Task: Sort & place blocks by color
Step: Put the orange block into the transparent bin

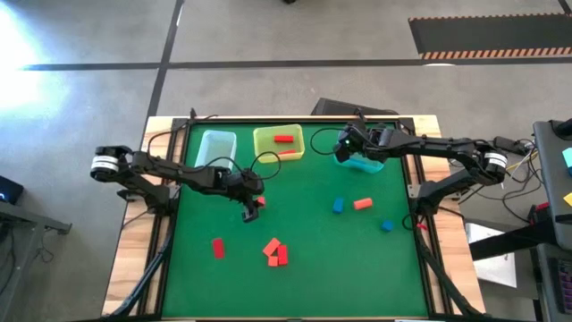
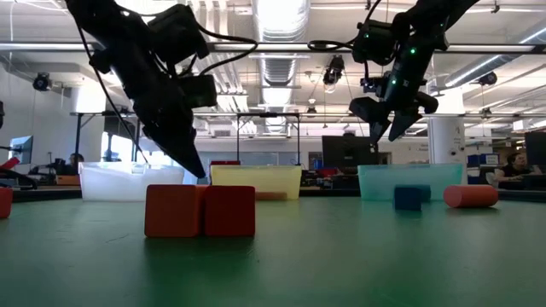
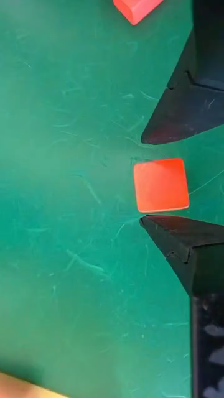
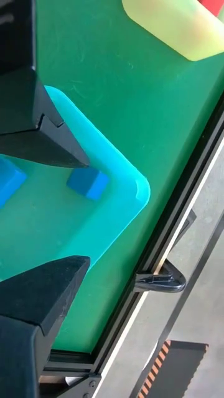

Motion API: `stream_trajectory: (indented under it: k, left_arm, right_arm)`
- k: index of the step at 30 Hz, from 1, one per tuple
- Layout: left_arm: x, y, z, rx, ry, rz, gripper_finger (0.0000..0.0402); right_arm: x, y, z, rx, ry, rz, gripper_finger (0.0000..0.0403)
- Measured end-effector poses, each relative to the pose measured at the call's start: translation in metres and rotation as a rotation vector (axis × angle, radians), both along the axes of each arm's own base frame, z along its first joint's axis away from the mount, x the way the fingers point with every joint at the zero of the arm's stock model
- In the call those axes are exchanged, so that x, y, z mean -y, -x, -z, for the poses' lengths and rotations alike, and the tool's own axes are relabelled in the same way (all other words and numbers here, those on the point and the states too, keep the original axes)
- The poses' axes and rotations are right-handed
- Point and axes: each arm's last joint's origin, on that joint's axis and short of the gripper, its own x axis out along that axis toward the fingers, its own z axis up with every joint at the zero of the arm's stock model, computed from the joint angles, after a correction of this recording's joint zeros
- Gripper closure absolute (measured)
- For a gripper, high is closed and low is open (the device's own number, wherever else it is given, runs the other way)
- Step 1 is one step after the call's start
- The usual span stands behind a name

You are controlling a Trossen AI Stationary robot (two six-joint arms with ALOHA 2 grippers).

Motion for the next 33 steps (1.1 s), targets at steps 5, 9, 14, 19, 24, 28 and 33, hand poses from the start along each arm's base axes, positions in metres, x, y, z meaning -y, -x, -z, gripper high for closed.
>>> stream_trajectory:
  k: [5,9,14,19,24,28,33]
  left_arm:
    - [0.0,0.0,0.004,-0.018,0.001,0.0,0.0222]
    - [0.0,0.001,0.01,-0.043,0.002,0.001,0.0222]
    - [0.0,0.001,0.019,-0.078,-0.017,-0.015,0.0222]
    - [0.0,-0.002,0.031,-0.116,-0.012,-0.018,0.0224]
    - [-0.001,-0.004,0.035,-0.129,-0.02,-0.017,0.0263]
    - [-0.001,-0.003,0.034,-0.126,-0.02,-0.017,0.0295]
    - [-0.001,0.001,0.028,-0.124,-0.014,-0.014,0.0295]
  right_arm:
    - [0.0,0.0,0.0,-0.001,0.001,-0.001,0.017]
    - [0.0,0.0,0.0,-0.003,0.002,-0.004,0.017]
    - [0.0,0.0,0.0,-0.004,0.002,-0.005,0.017]
    - [0.0,0.0,0.0,-0.005,0.002,-0.006,0.017]
    - [0.0,0.0,0.0,-0.004,0.002,-0.006,0.017]
    - [0.0,0.0,0.0,-0.003,0.003,-0.006,0.017]
    - [0.0,0.0,0.0,-0.002,0.002,-0.006,0.017]
